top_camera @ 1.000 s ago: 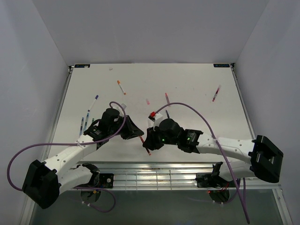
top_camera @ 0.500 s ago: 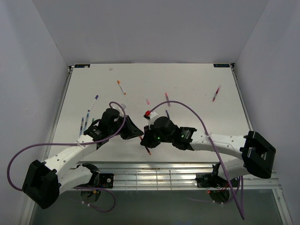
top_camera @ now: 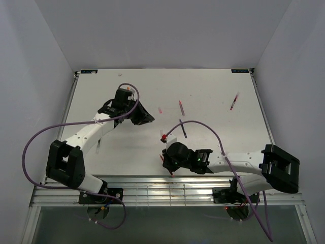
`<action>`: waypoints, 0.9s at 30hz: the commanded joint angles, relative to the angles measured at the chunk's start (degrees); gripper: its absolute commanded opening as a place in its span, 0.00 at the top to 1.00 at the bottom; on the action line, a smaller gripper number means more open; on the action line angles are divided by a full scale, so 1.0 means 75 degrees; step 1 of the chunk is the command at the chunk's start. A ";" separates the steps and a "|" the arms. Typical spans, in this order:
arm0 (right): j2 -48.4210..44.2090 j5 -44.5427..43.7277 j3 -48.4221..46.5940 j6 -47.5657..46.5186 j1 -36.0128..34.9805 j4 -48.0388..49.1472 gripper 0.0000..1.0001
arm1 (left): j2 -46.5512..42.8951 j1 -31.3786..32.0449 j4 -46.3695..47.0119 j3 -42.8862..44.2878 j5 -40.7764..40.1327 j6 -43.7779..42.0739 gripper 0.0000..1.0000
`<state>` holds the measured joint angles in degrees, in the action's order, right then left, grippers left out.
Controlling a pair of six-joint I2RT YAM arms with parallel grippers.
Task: Open the pen caps
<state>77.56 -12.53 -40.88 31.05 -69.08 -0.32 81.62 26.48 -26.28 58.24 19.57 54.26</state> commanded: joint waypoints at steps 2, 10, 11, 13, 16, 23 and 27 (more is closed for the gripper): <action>-0.0438 -0.0555 0.0856 0.0465 -0.0293 -0.0510 0.92 | 0.0622 -0.0835 0.0399 0.0953 0.0414 -0.0226 1.00; -0.1176 -0.1036 0.0882 0.0338 -0.0072 -0.0836 0.92 | 0.0648 -0.0859 0.0434 0.0581 0.0519 -0.1116 1.00; -0.1212 -0.1024 0.0742 0.0186 0.0034 -0.0906 0.92 | 0.0613 -0.0859 0.0399 0.0451 0.0496 -0.1187 1.00; -0.1247 -0.0815 0.0589 -0.0049 0.0513 -0.1059 0.92 | 0.0485 -0.0859 0.0411 0.0170 0.0426 -0.1351 1.00; -0.1166 -0.0254 0.0261 -0.0552 0.1532 -0.1281 0.92 | 0.0472 -0.0824 0.0422 -0.0252 0.0321 -0.1573 1.00; -0.0546 0.0545 -0.0910 -0.1830 0.3852 -0.1645 0.92 | 0.1502 -0.0730 0.0411 -0.0196 0.0179 -0.2090 1.00; 0.0344 0.0839 -0.2035 -0.2416 0.4909 -0.2101 0.92 | 0.2416 -0.0613 0.0341 0.0413 0.0262 -0.2289 1.00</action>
<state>76.84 -8.88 -49.98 18.83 -35.90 -13.30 96.88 21.10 -23.75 57.87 21.58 39.83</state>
